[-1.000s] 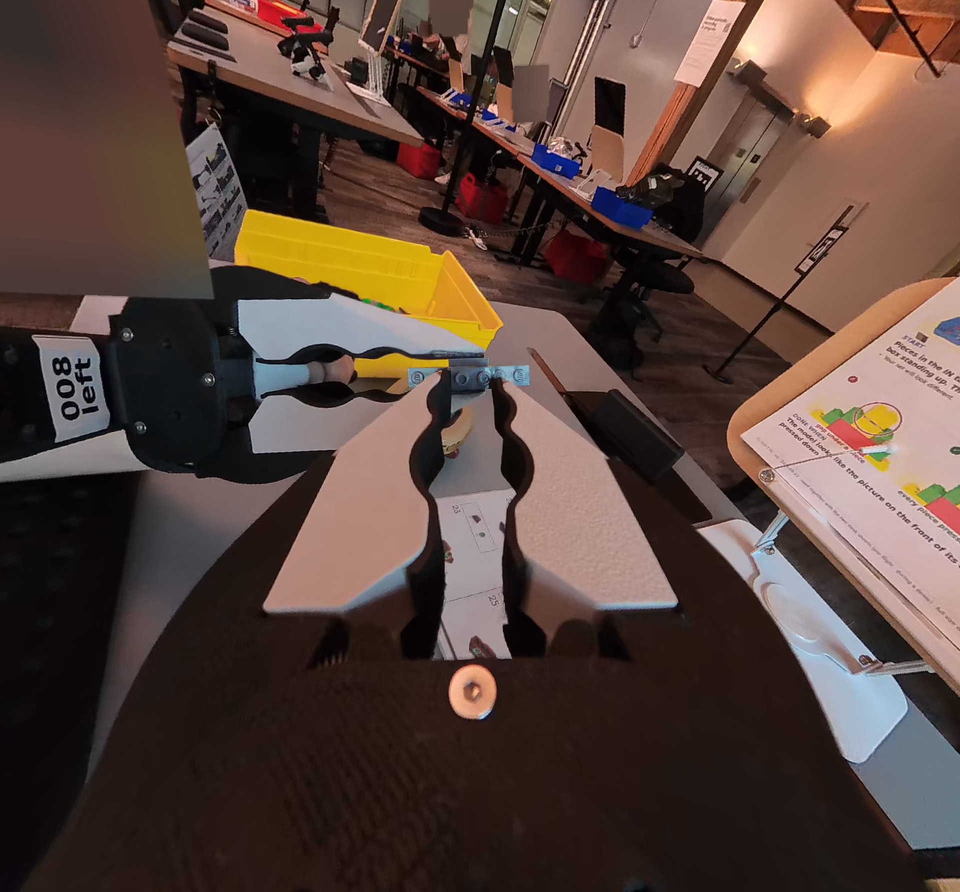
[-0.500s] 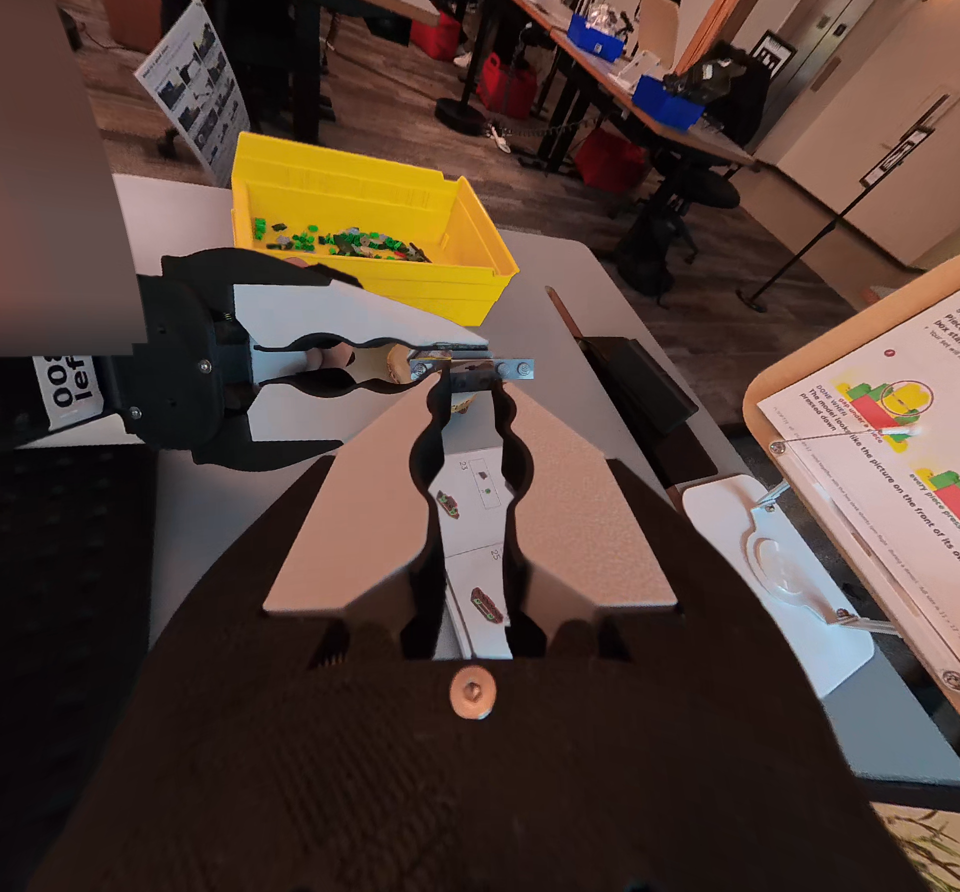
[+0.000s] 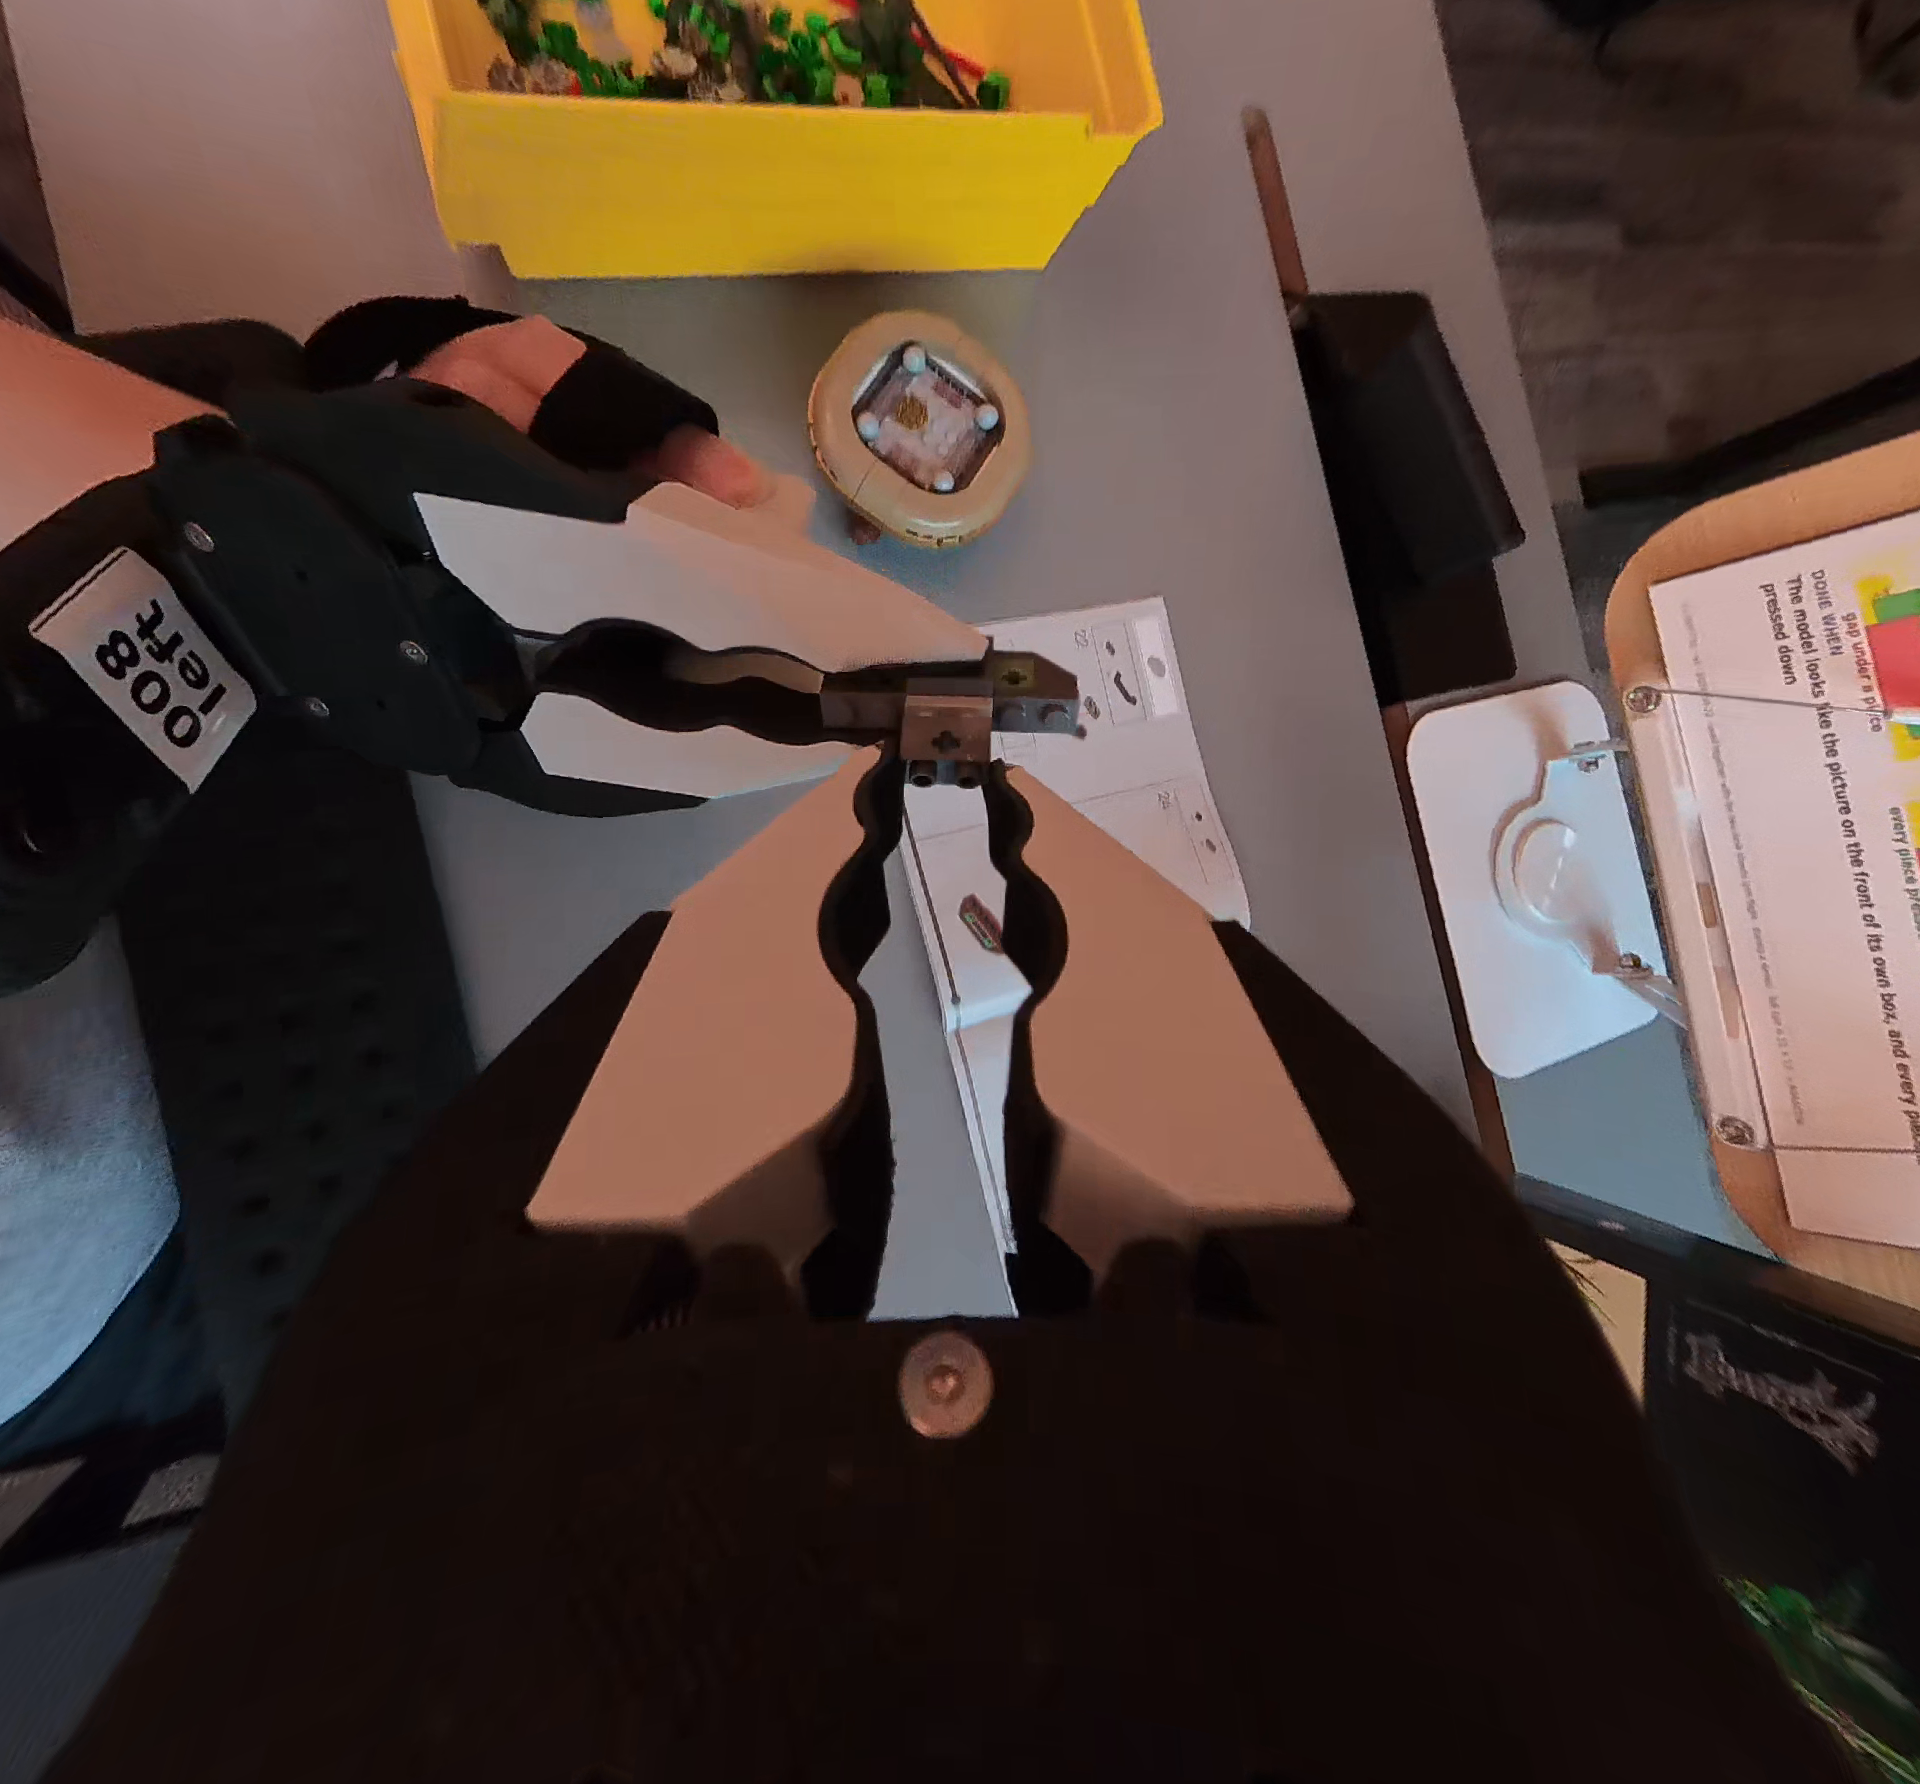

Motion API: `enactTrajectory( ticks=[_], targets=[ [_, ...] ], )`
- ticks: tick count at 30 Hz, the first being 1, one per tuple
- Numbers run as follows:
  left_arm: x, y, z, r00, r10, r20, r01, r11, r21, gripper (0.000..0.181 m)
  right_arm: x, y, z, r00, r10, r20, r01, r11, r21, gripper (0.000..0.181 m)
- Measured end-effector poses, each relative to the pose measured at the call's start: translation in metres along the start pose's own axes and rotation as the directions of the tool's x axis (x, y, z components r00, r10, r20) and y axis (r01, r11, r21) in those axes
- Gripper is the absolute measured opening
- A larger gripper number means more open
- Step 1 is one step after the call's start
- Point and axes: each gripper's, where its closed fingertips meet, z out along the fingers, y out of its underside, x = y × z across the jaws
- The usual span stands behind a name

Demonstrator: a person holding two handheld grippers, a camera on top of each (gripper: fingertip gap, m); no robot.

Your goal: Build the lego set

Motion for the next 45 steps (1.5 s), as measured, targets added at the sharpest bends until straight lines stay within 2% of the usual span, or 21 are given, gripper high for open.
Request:
enactTrajectory(
  ticks=[1, 11, 15, 23, 30, 39, 45],
  targets=[
    [-0.001, 0.0, 0.0, 1.0, 0.0, 0.003, 0.0, 1.0, -0.002, 0.009, 0.0, -0.001, 0.0, 1.0, 0.001, -0.001, -0.001, 1.0, -0.018, 0.014],
    [0.005, -0.001, 0.0, 0.999, 0.031, -0.013, -0.031, 0.999, -0.005, 0.008, 0.0, 0.009, -0.002, 0.997, -0.079, 0.023, 0.082, 0.954, -0.289, 0.014],
    [0.006, -0.001, 0.0, 0.999, 0.045, -0.015, -0.045, 0.999, -0.011, 0.008, 0.001, 0.011, -0.001, 0.997, -0.061, 0.04, 0.071, 0.929, -0.363, 0.014],
    [0.004, 0.0, 0.0, 1.0, 0.02, -0.018, -0.021, 1.0, -0.013, 0.008, 0.0, 0.009, 0.0, 0.995, 0.051, 0.089, -0.019, 0.946, -0.324, 0.014],
    [0.005, -0.001, 0.0, 1.0, 0.014, -0.026, -0.015, 1.0, -0.005, 0.008, -0.001, 0.008, 0.0, 0.993, 0.064, 0.103, -0.03, 0.954, -0.298, 0.014],
    [0.01, -0.002, 0.0, 0.998, 0.048, -0.047, -0.048, 0.999, 0.006, 0.008, -0.001, 0.015, 0.001, 0.993, 0.028, 0.111, 0.013, 0.936, -0.351, 0.013],
    [0.016, -0.003, 0.0, 0.995, 0.075, -0.065, -0.074, 0.997, 0.012, 0.008, 0.0, 0.022, 0.001, 0.993, 0.006, 0.116, 0.045, 0.9, -0.433, 0.013]
  ],
)
